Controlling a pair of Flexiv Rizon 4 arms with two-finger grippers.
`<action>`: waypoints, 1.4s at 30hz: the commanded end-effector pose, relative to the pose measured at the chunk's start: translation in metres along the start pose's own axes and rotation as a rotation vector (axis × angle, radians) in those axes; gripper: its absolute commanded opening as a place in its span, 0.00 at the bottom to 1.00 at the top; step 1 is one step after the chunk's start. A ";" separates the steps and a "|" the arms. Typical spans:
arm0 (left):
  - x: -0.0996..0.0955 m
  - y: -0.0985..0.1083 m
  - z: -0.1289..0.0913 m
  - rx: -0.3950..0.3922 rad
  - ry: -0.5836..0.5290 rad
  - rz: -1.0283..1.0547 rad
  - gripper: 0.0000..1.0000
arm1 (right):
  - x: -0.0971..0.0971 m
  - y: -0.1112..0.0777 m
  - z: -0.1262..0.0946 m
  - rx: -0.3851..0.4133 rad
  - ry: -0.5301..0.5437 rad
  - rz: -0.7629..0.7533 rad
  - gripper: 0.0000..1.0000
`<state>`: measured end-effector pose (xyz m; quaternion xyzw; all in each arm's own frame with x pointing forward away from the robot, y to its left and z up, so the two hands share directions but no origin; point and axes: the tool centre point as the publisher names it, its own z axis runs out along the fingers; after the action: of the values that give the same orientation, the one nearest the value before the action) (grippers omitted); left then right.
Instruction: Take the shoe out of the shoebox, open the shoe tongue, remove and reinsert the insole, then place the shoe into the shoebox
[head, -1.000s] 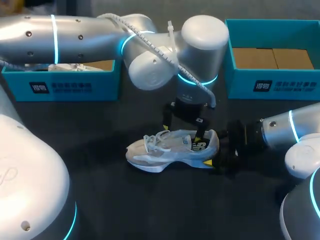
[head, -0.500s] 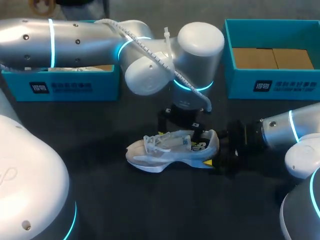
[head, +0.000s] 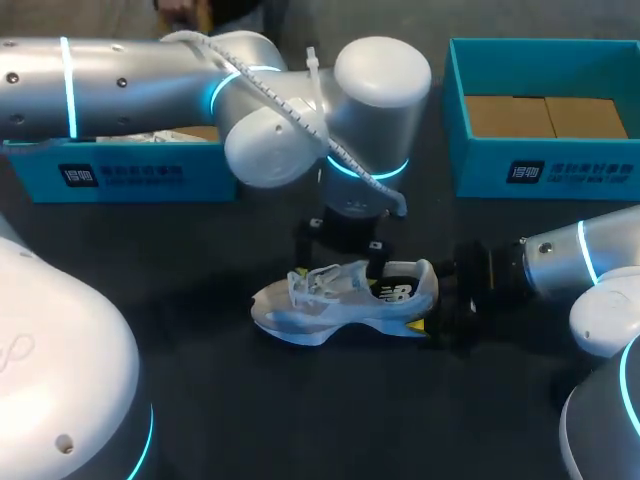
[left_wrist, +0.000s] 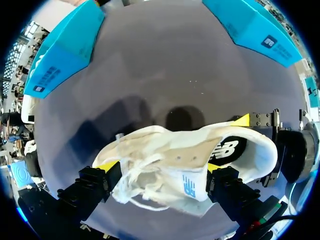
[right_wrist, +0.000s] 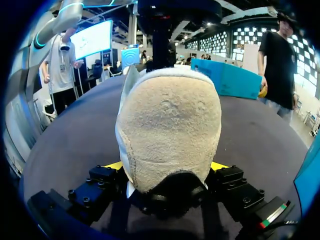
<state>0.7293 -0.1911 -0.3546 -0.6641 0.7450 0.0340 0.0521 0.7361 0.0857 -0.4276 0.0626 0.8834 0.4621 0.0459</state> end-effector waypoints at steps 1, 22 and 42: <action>-0.004 0.005 -0.009 0.002 -0.005 -0.007 1.00 | 0.001 0.001 0.001 0.008 -0.001 0.001 0.00; -0.014 0.017 -0.025 -0.002 0.021 -0.071 0.60 | 0.001 0.001 0.001 0.008 -0.001 0.001 0.00; -0.021 0.018 -0.037 -0.025 0.127 -0.059 0.00 | 0.001 0.001 0.001 0.008 -0.001 0.001 0.00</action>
<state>0.7145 -0.1809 -0.3202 -0.6878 0.7258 0.0103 0.0059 0.7361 0.0857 -0.4276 0.0626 0.8834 0.4621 0.0459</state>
